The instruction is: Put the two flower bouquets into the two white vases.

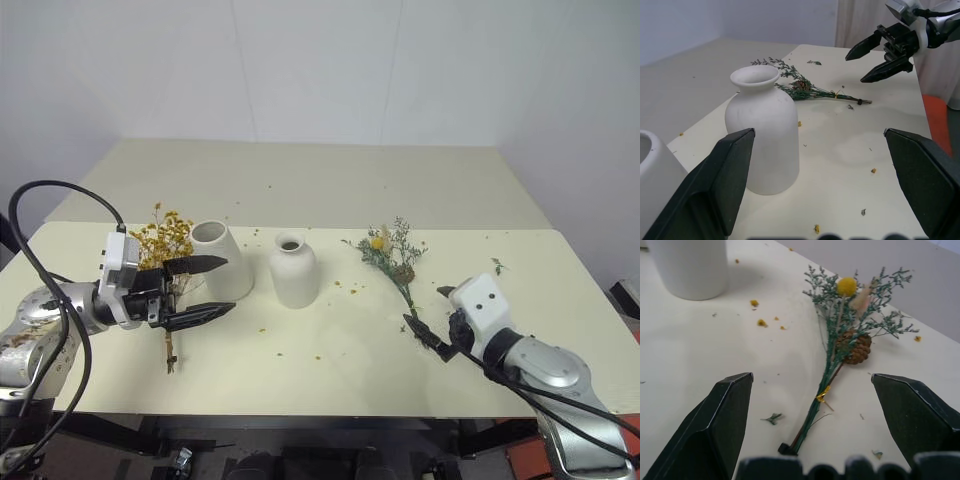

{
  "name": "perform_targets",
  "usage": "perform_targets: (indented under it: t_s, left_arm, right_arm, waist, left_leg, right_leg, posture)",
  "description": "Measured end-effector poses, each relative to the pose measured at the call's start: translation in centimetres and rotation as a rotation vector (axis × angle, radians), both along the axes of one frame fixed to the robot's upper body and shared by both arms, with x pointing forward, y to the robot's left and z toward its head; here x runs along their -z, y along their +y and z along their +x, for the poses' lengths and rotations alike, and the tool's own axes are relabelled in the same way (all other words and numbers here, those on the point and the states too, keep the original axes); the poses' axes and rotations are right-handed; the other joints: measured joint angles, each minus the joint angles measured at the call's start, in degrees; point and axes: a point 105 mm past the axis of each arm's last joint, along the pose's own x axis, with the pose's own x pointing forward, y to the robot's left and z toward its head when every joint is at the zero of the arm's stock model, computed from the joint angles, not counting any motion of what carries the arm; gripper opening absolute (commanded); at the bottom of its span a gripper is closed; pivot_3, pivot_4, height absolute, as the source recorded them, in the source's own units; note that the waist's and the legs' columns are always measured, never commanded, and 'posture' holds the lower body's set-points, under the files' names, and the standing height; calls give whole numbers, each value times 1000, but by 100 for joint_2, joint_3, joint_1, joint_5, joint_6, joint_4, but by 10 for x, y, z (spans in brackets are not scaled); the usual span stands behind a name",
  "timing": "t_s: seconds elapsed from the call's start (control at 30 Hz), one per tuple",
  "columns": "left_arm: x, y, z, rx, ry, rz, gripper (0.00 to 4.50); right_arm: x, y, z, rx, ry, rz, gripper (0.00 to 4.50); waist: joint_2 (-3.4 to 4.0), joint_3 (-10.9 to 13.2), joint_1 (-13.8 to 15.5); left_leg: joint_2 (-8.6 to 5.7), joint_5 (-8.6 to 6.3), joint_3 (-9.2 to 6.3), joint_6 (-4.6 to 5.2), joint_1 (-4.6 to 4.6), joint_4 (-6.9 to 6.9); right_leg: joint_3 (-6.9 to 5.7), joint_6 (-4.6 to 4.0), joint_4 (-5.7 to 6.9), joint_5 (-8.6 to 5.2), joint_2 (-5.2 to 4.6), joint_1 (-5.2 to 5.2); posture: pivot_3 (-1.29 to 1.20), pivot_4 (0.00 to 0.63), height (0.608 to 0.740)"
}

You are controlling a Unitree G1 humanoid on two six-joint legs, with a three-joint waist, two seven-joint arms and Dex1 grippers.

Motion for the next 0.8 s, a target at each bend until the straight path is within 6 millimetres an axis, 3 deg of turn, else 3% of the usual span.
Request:
perform_targets:
  t_s: [0.37, 0.53, 0.8]
  left_arm:
    - [1, 5, -2, 22, 5, 23, 4500]
    - [-1, 1, 0, 31, -6, 27, 4500]
    - [-11, -21, 10, 90, -57, 15, 4500]
  right_arm:
    - [-10, 0, -12, -120, 9, 2, 4459]
    - [-11, -10, 9, 20, 1, -16, 4459]
    - [-17, 16, 54, 157, 238, 79, 4459]
  waist:
    - [0, 0, 7]
    - [-1, -1, 0]
    - [-1, -1, -22]
  left_leg:
    - [1, 0, 0, 0, 1, 0]
    - [1, 0, 1, 0, 2, 0]
    - [1, 0, -1, 0, -3, 0]
  right_leg:
    - [-1, -2, 0, -1, 1, 1]
    - [0, -3, 2, -1, 2, 0]
    - [3, -3, 3, 12, 5, -4]
  posture:
    - [0, 150, 740]
    - [0, 150, 740]
    - [0, 150, 740]
